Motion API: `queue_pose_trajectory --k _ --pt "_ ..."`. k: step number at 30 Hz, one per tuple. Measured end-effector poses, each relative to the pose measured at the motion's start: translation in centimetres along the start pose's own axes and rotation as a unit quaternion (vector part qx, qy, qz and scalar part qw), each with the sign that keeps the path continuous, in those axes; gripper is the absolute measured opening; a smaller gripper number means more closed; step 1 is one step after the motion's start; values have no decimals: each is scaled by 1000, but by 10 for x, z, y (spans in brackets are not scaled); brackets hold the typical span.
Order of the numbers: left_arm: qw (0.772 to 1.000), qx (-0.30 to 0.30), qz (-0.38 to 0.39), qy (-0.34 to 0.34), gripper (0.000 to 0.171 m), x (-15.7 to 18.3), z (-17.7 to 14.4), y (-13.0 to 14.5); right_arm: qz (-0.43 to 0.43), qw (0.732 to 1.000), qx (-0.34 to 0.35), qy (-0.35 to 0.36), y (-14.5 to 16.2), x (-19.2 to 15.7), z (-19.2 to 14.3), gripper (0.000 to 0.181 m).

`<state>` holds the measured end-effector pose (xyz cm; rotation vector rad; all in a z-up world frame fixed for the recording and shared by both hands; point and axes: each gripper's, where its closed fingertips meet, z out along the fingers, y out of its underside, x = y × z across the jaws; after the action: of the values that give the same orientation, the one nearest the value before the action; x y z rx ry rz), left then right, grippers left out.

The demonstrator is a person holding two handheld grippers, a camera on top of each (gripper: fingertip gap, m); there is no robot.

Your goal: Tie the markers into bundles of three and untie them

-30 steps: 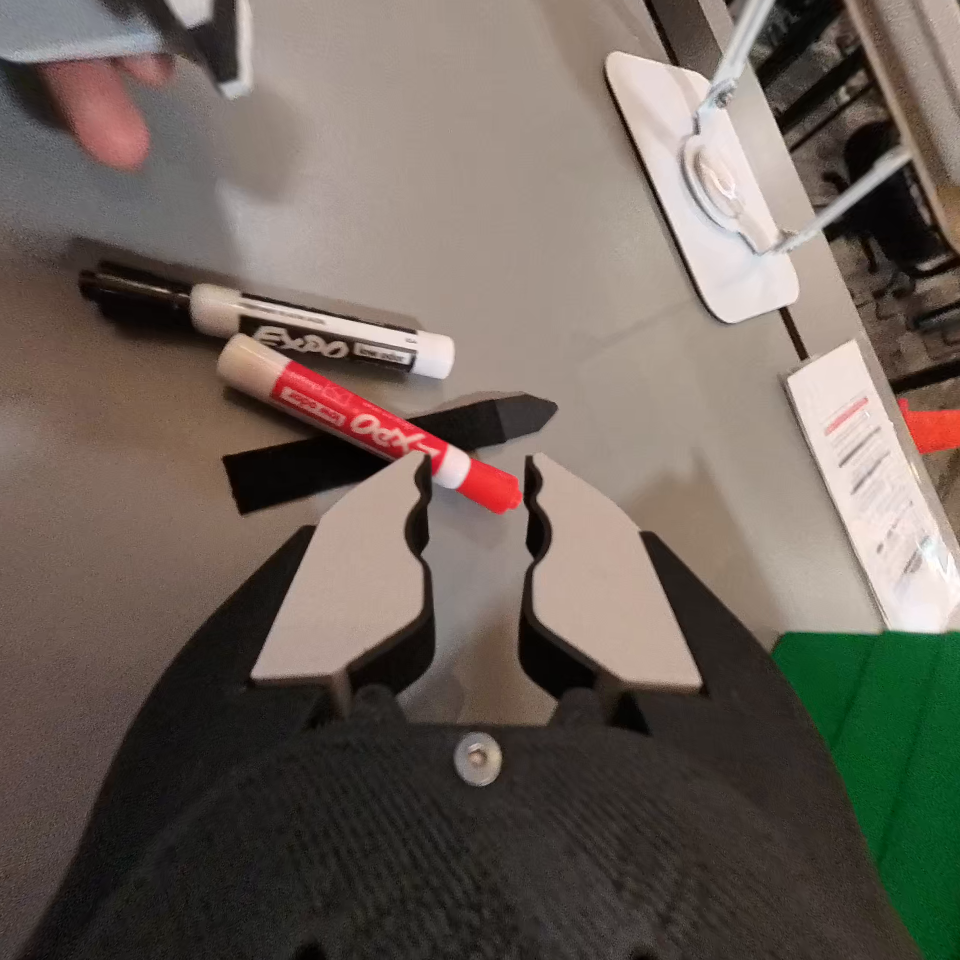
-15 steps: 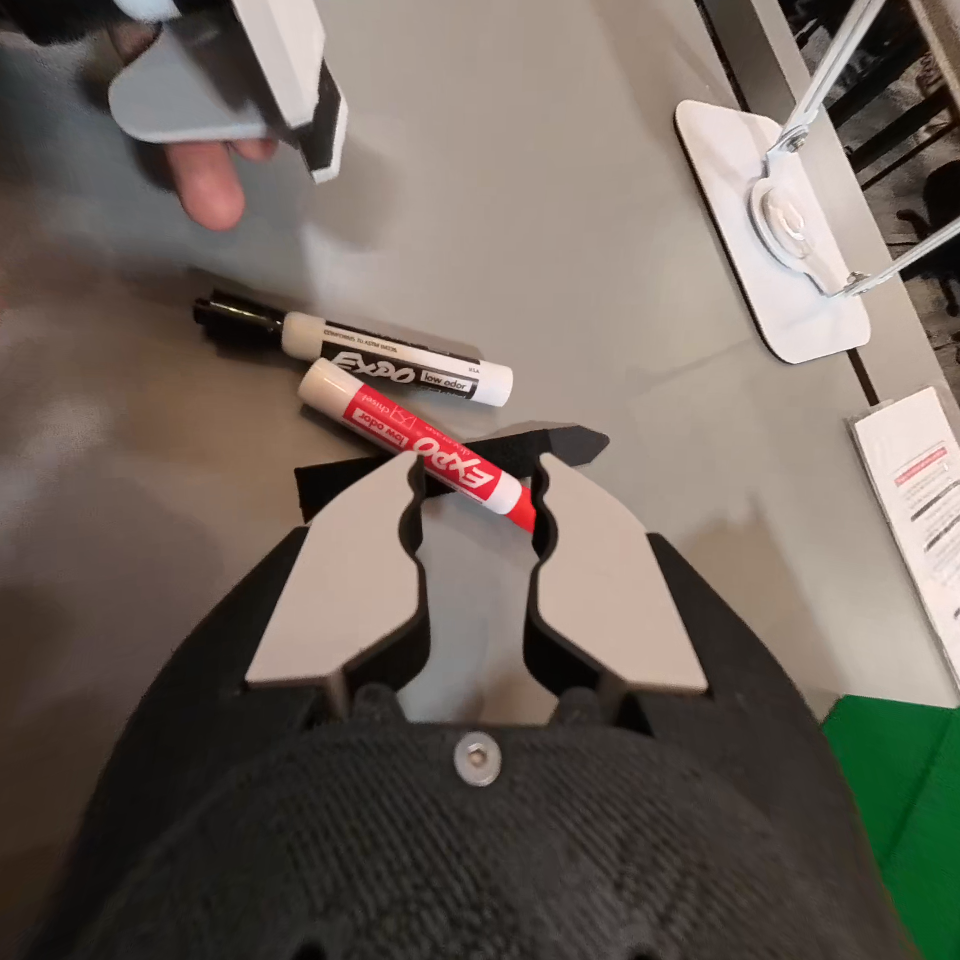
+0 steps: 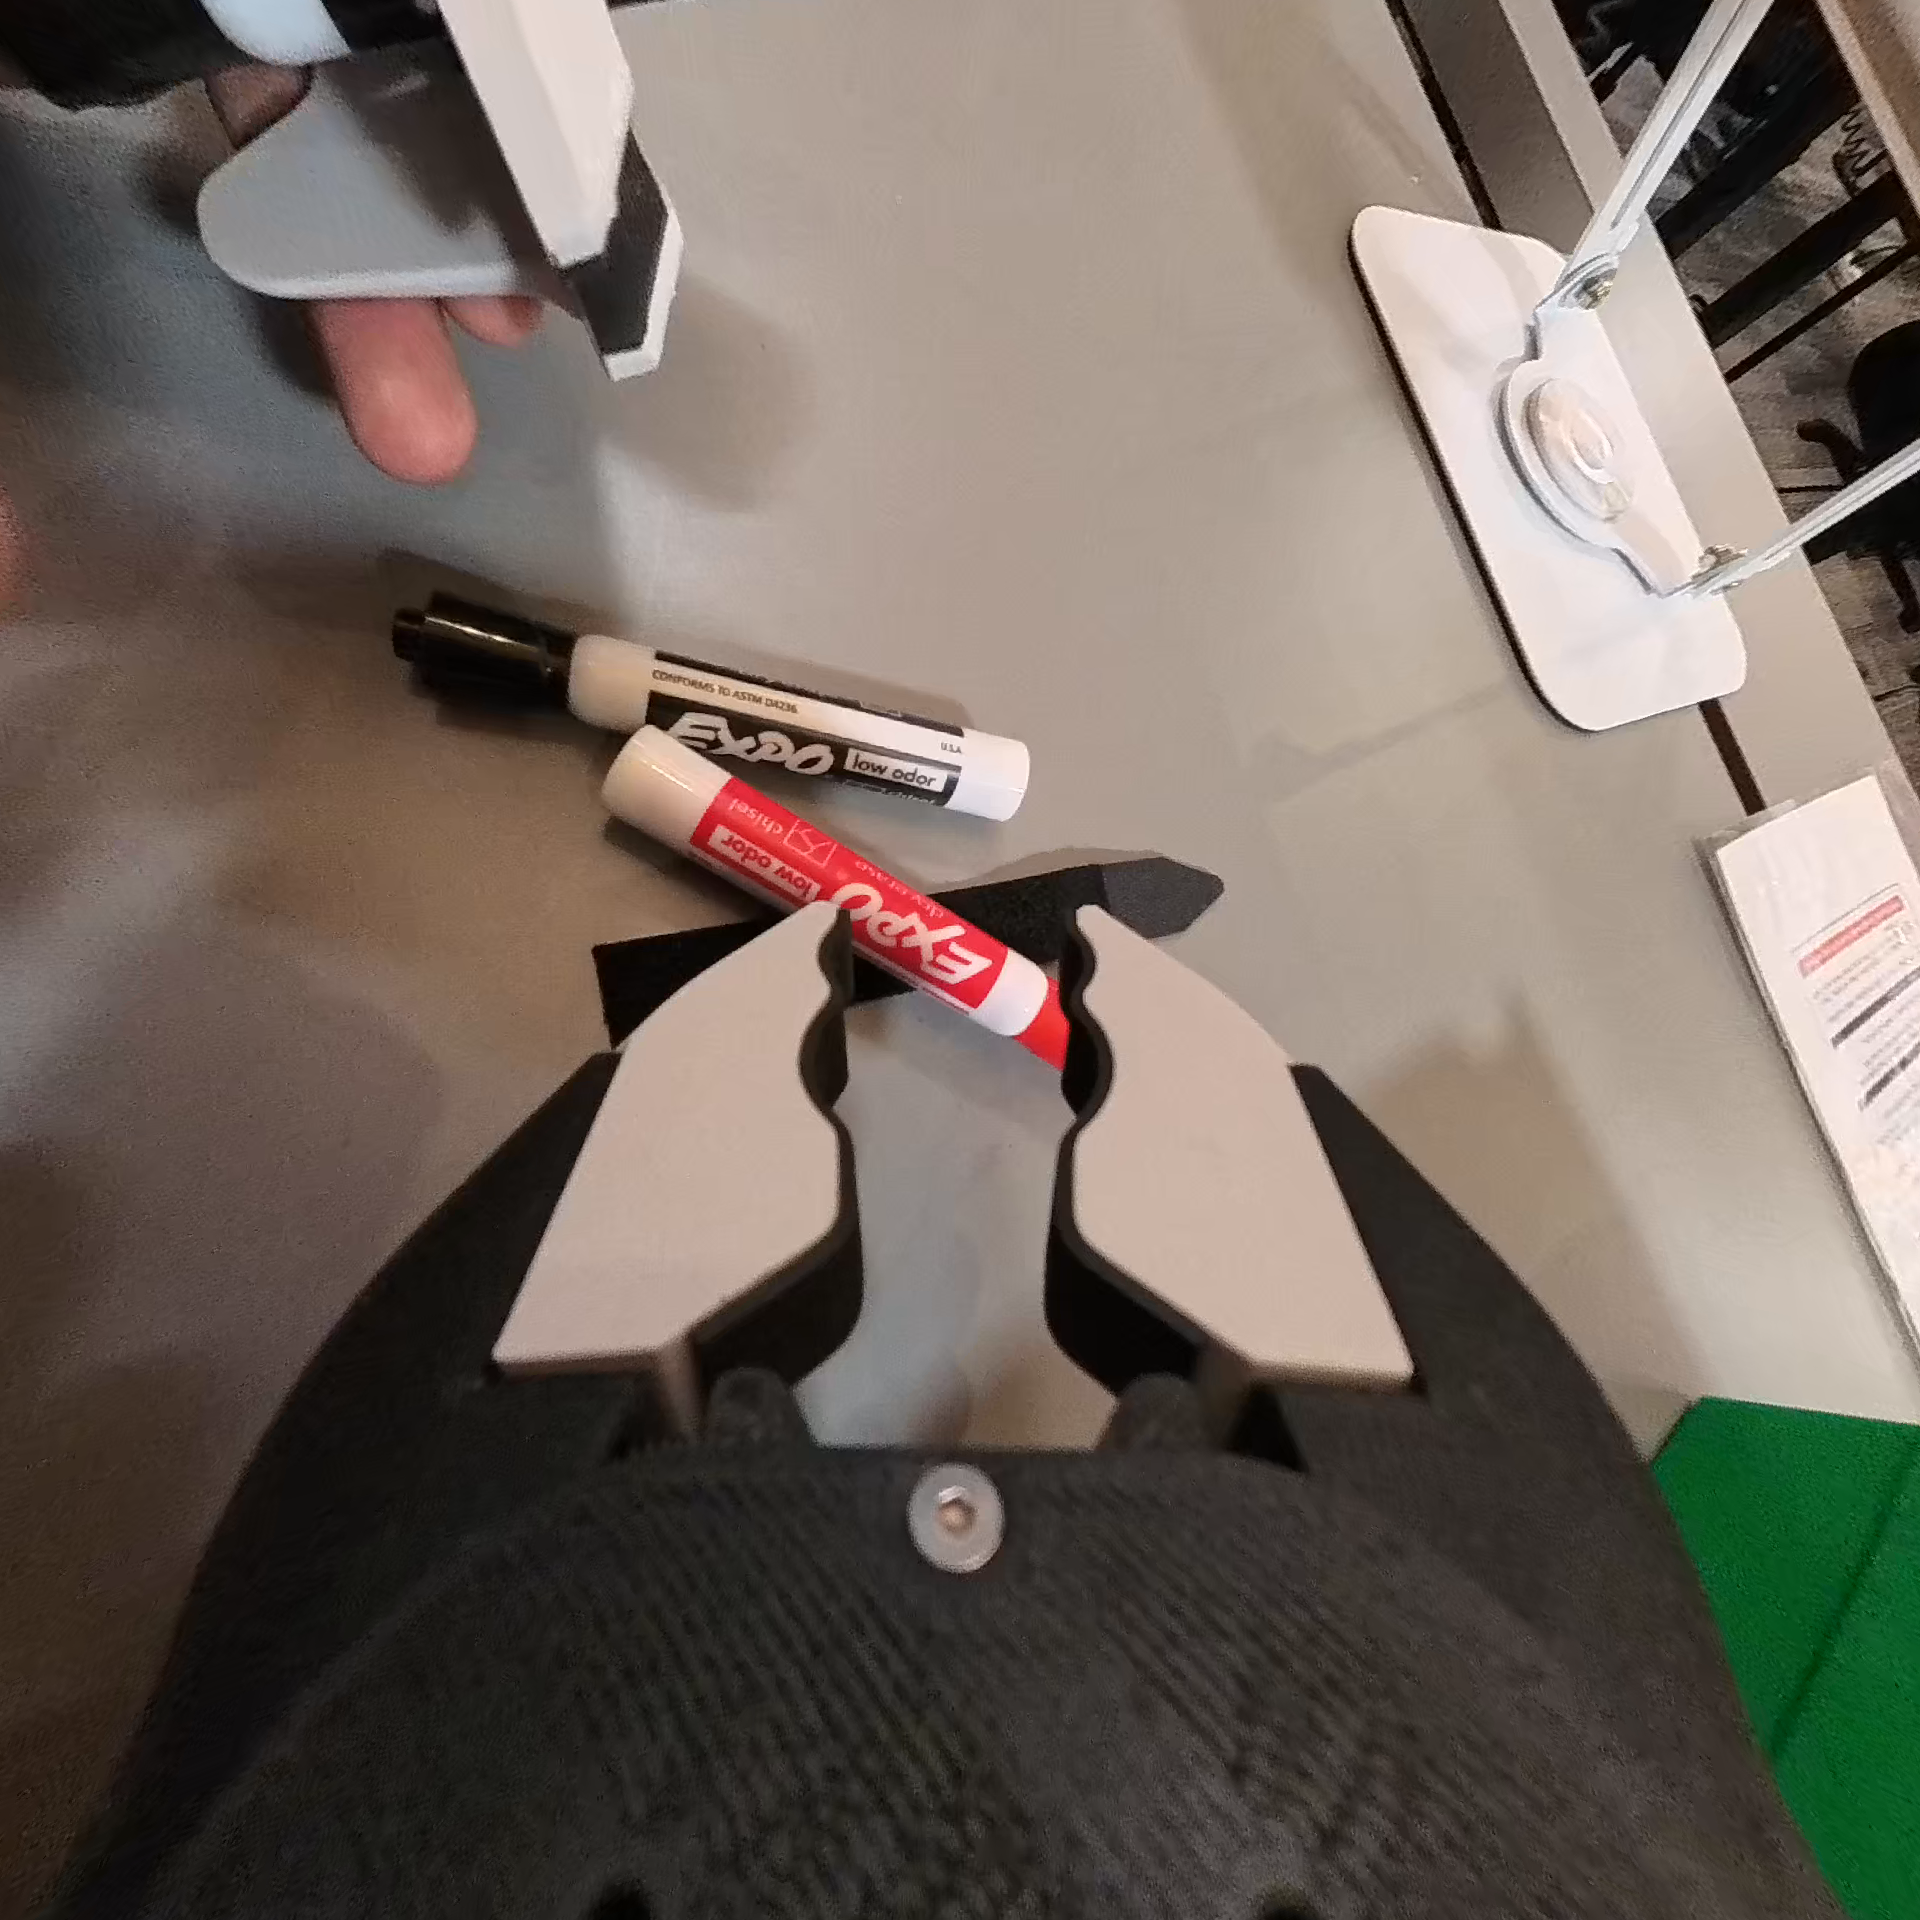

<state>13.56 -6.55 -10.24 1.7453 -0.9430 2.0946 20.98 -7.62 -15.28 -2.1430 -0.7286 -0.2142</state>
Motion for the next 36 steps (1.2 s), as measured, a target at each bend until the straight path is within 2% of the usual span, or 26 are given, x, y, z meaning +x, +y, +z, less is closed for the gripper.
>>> queue_pose_trajectory --k 36 --pt "1000 17 -22 7 10 -2 -3 -6 12 1000 9 -11 -2 -2 1 37"
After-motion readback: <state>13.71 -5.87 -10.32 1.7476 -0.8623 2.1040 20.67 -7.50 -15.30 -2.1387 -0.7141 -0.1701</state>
